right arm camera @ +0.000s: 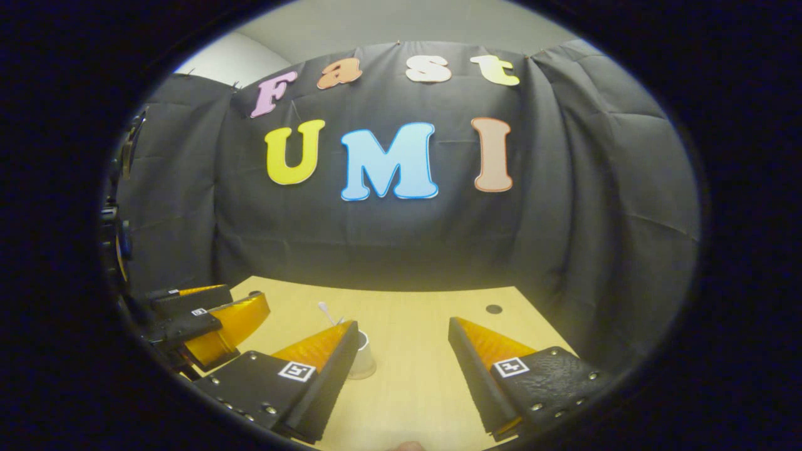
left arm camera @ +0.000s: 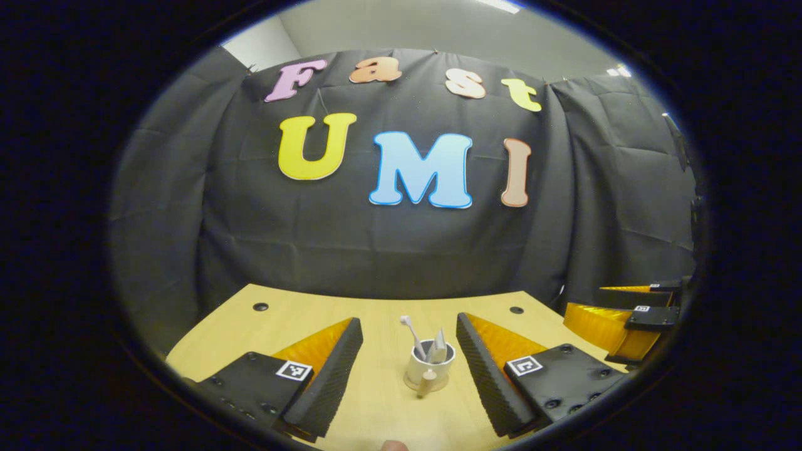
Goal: Put the toothbrush and toothpaste on the desktop into the cup, then pick up the cup and place it on the coaster on the desktop.
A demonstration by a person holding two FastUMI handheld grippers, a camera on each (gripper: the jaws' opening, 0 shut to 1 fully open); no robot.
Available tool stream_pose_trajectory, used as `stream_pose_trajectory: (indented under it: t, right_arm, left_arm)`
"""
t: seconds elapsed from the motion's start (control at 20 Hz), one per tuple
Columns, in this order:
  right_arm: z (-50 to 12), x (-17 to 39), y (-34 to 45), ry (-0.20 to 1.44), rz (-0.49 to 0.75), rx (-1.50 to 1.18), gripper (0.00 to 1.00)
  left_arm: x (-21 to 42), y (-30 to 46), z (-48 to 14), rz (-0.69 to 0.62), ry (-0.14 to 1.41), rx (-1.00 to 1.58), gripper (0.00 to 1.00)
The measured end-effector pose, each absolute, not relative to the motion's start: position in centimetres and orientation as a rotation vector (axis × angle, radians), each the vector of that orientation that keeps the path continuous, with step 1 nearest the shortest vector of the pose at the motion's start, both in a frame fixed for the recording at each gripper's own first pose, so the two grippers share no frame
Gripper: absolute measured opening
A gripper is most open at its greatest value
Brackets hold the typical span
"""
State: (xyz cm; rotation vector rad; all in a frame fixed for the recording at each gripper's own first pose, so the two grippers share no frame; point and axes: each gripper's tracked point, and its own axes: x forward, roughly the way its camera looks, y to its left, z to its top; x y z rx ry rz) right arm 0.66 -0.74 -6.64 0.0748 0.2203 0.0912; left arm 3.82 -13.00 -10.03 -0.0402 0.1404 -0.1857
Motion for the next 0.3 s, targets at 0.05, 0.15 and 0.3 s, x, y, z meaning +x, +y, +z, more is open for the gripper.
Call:
stream_pose_trajectory:
  t: [0.05, 0.15, 0.3]
  right_arm:
    - [-6.2, 0.2, -0.7, 0.208, 0.072, 0.070, 0.88]
    - [-5.9, -0.5, -0.8, 0.193, 0.032, 0.058, 0.87]
    - [-5.7, -1.3, -0.7, 0.195, 0.000, 0.045, 0.87]
  left_arm:
    - [3.7, -12.7, -9.6, -0.190, 0.124, -0.046, 0.99]
    - [3.6, -12.0, -8.5, -0.200, 0.089, -0.056, 1.00]
    - [3.5, -11.6, -7.7, -0.227, 0.063, -0.064, 1.00]
